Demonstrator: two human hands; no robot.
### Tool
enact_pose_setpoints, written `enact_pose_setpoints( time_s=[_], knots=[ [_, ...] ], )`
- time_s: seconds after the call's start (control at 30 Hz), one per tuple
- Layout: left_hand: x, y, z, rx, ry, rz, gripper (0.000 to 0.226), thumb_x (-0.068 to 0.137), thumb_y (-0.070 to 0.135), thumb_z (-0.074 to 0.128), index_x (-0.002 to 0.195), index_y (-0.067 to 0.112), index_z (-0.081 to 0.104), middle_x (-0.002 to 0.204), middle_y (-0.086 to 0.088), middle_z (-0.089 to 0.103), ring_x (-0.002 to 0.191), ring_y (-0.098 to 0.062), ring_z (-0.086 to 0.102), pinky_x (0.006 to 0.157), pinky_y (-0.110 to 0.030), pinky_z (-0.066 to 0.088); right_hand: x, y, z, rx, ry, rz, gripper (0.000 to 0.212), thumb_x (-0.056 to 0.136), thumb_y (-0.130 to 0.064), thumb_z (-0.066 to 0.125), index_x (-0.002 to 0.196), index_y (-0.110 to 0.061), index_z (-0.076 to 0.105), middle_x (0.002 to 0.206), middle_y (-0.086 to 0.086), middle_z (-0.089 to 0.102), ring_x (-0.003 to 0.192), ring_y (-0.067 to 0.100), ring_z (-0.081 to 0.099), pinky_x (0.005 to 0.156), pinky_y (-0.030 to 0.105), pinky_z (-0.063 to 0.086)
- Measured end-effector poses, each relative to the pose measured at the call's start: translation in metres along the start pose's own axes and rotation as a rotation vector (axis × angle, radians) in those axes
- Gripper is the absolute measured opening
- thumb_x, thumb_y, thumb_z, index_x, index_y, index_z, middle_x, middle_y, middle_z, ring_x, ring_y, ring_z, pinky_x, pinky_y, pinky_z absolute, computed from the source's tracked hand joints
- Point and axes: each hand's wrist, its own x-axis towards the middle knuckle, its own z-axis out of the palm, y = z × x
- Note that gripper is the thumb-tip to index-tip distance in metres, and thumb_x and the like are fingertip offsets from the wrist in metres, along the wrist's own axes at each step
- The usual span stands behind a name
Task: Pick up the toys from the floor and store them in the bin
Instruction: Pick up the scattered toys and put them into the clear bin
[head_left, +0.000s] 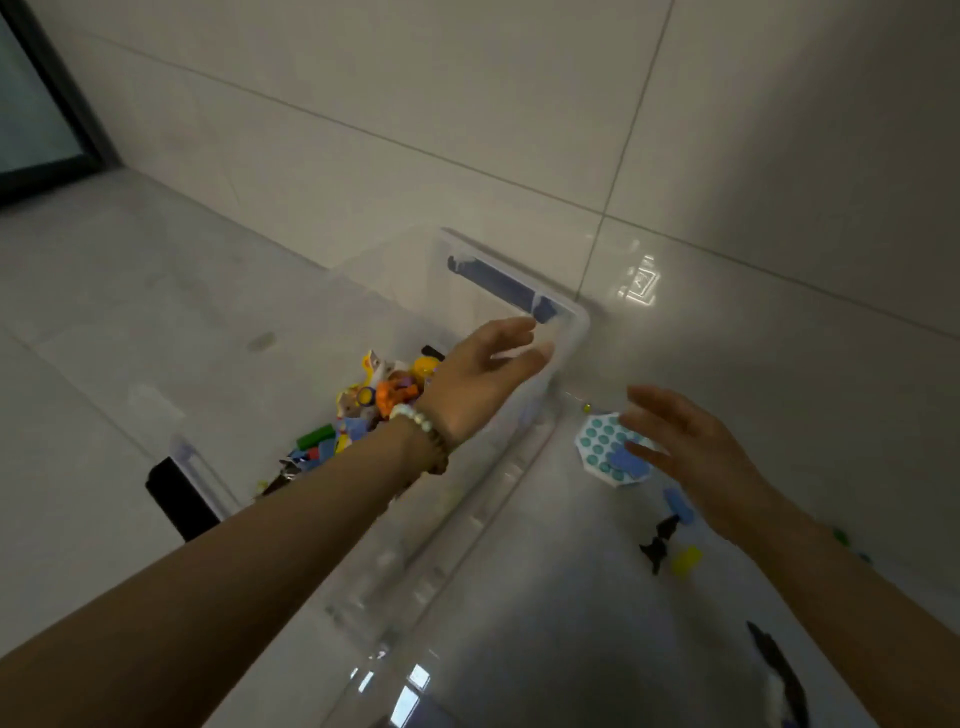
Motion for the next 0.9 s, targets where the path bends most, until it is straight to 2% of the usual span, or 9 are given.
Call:
enact_pose_setpoints(
  time_s=[0.07,0.17,0.23,0.33,0.47,0.57,0.63,0.73,0.9],
  knots=[
    [0.001,-0.005,0.027,0.085,-0.055,0.08,0.03,0.087,0.027,0.061,0.116,0.026,0.054,0.125,0.005,0.056,0.105,-0.008,0.056,0.084,-0.017,0.047,-0.01,0.018,-0.035,-0.038,0.051,0.034,0.026,0.087,-0.015,0.062,0.112,-0.021,0.061,0.112,-0.008,0.061,0.095,0.003,0.061,0.076,0.018,0.056],
    [0.0,-0.031,0.064,0.265,-0.128,0.106,0.037,0.084,0.035,0.063,0.119,0.029,0.053,0.124,0.008,0.055,0.104,-0.008,0.056,0.082,-0.009,0.046,-0.028,0.055,-0.085,-0.101,0.107,0.11,0.027,0.088,-0.017,0.062,0.113,-0.025,0.059,0.116,-0.01,0.058,0.1,0.004,0.058,0.087,0.028,0.05],
    [-0.004,-0.06,0.087,0.384,-0.184,0.022,0.045,0.083,0.039,0.063,0.125,0.027,0.05,0.129,0.007,0.052,0.105,-0.008,0.052,0.08,-0.011,0.045,-0.041,0.083,-0.113,-0.127,0.14,0.157,0.028,0.087,-0.015,0.062,0.114,-0.023,0.059,0.118,-0.005,0.058,0.099,0.006,0.058,0.089,0.03,0.048],
    [-0.019,-0.107,0.118,0.549,-0.267,-0.159,0.057,0.082,0.046,0.062,0.133,0.028,0.043,0.136,0.005,0.045,0.111,-0.011,0.047,0.09,-0.024,0.042,-0.063,0.125,-0.149,-0.229,0.154,0.212,0.03,0.083,-0.017,0.067,0.112,-0.021,0.061,0.119,0.0,0.06,0.106,0.015,0.058,0.084,0.026,0.047],
    [-0.045,-0.155,0.162,0.627,-0.367,-0.276,0.059,0.082,0.045,0.063,0.134,0.027,0.041,0.138,0.001,0.044,0.106,-0.011,0.045,0.085,-0.023,0.038,-0.094,0.173,-0.192,-0.261,0.19,0.247,0.029,0.083,-0.012,0.067,0.11,-0.017,0.059,0.129,0.006,0.055,0.118,0.025,0.053,0.095,0.035,0.045],
    [-0.067,-0.183,0.196,0.636,-0.439,-0.308,0.058,0.079,0.042,0.068,0.13,0.023,0.047,0.132,0.001,0.047,0.1,-0.011,0.047,0.082,-0.022,0.039,-0.116,0.2,-0.218,-0.263,0.236,0.298,0.03,0.082,-0.015,0.069,0.11,-0.022,0.059,0.128,0.003,0.055,0.111,0.02,0.054,0.088,0.032,0.046],
    [-0.081,-0.2,0.218,0.663,-0.492,-0.302,0.052,0.077,0.041,0.07,0.123,0.023,0.053,0.125,0.0,0.051,0.096,-0.012,0.05,0.081,-0.021,0.041,-0.131,0.214,-0.229,-0.288,0.235,0.329,0.03,0.082,-0.019,0.069,0.11,-0.024,0.059,0.124,0.001,0.056,0.107,0.017,0.054,0.083,0.03,0.046],
    [-0.096,-0.218,0.246,0.693,-0.543,-0.288,0.051,0.075,0.043,0.071,0.12,0.024,0.055,0.117,0.0,0.055,0.091,-0.011,0.051,0.08,-0.021,0.043,-0.148,0.228,-0.239,-0.301,0.234,0.347,0.033,0.082,-0.019,0.07,0.113,-0.02,0.059,0.119,0.003,0.057,0.103,0.019,0.056,0.085,0.032,0.048],
    [-0.097,-0.228,0.289,0.835,-0.641,-0.123,0.07,0.073,0.044,0.072,0.134,0.031,0.041,0.122,-0.002,0.049,0.104,-0.016,0.051,0.091,-0.026,0.043,-0.168,0.239,-0.246,-0.387,0.194,0.297,0.031,0.079,-0.019,0.072,0.109,-0.017,0.062,0.109,-0.002,0.059,0.089,0.014,0.061,0.079,0.024,0.052]
  ],
)
